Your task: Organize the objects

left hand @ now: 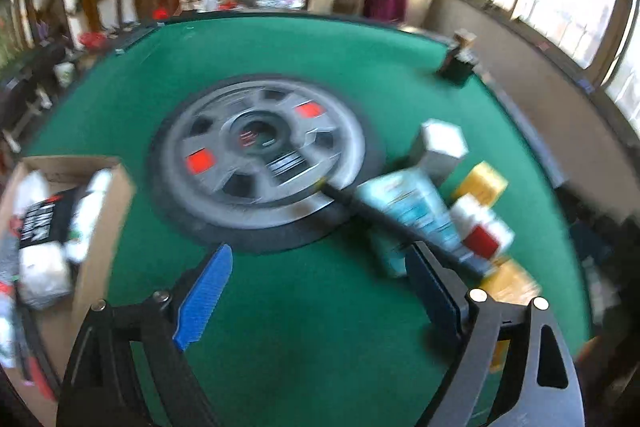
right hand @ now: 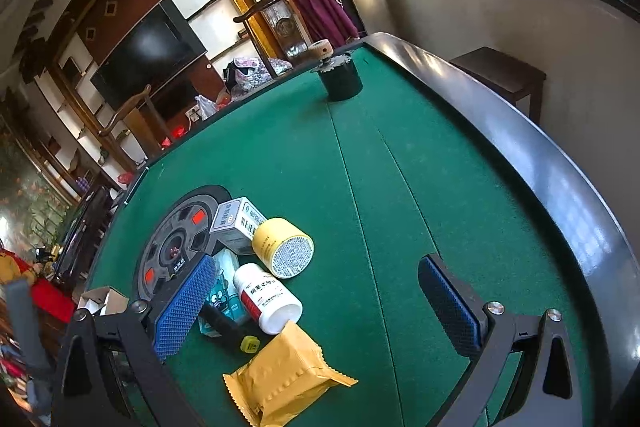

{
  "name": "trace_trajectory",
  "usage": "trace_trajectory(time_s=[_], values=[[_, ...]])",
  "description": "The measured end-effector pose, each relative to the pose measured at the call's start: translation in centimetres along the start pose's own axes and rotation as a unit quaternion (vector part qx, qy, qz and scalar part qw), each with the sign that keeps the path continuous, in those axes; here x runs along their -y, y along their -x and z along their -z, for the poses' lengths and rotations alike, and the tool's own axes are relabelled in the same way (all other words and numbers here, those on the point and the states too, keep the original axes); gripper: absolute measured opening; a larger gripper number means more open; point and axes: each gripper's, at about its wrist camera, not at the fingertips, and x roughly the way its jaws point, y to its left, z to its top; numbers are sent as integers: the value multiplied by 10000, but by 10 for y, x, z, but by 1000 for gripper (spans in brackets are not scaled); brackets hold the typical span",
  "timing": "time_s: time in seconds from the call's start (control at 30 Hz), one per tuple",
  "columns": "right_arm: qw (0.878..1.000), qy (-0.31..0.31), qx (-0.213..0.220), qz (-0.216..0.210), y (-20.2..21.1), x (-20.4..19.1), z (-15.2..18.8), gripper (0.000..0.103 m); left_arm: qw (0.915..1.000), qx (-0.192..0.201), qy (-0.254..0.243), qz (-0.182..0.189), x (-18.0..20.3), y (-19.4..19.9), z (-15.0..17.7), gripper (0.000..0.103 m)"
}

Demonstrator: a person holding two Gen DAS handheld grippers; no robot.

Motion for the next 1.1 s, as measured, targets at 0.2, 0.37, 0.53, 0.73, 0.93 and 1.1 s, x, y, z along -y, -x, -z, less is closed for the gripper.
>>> trace_trajectory(time_s=[0.2, 0.37, 0.53, 0.73, 0.93, 1.1], values=[[10000, 77, 7, -40, 0, -4, 0, 103, 9827, 615, -656, -1620, 53, -27, -16, 89], [10000, 11, -22, -71, -1, -2, 0, 103, 9388, 493, -2302, -2515, 98, -53, 12, 93], [9999, -89, -20, -142, 1, 1, -1, 103, 9453, 2, -2277, -2335, 63, -41, 28, 93], [9999, 21, -33, -137, 1, -4, 1, 103, 9663, -218, -1754, -1871, 14, -20, 51, 93], [9999, 162, -30, -49, -1, -8, 4, 103, 9705, -46, -1644, -1762, 12, -18, 54, 94], [9998, 203, -61, 6, -4, -8, 4, 103, 9951, -379, -882, -256, -16, -3, 44, 25]])
